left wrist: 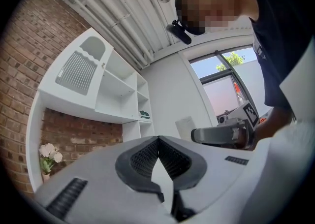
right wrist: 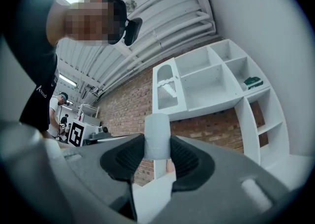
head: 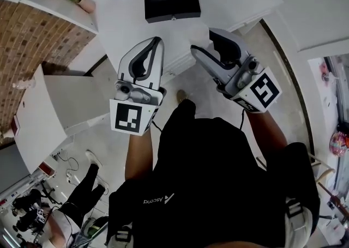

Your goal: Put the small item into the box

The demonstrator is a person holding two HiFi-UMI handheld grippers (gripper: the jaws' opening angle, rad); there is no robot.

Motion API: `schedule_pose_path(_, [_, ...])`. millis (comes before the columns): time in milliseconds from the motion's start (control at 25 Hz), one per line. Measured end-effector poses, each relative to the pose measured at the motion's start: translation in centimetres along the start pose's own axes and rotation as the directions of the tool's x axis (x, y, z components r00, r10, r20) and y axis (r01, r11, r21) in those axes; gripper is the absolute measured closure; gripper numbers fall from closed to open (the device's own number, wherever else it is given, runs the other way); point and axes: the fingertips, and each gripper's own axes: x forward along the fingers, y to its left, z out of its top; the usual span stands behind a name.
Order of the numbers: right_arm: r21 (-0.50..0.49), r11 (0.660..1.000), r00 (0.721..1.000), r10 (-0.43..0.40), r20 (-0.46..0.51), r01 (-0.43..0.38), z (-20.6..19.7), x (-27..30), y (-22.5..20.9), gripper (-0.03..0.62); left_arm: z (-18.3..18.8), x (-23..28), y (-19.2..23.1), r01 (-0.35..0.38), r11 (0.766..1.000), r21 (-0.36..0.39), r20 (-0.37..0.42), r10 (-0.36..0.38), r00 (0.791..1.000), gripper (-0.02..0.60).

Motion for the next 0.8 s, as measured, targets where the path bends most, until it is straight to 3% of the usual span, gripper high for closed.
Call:
schedule_pose_path(240, [-0.029,0.999,0.999,-0.027,-0.029,0.026,-1.1,2.8,-1.4,0.43,-2.4,1.2,2.1,0.038,0.999,0.003,-0.027,-0.038,0.999,0.583])
schedule_pose_path(440, [-0.038,0.997,0.993,-0.072,-0.098,0.069,-4.1,8.1,-5.2,0.43,-5.4,2.9,7.3,0.032,0.999,-0.037,-0.05,-0.033,0.998,0.583])
schedule_pose_path(800, [-0.034,0.996,0.932,-0.088,-0.353,0.081,-11.1,12.8,-11.7,0.43,-9.2,5.6,11.3,-0.009,0.997,-0.078,-0.066,0.003,0.998,0.583])
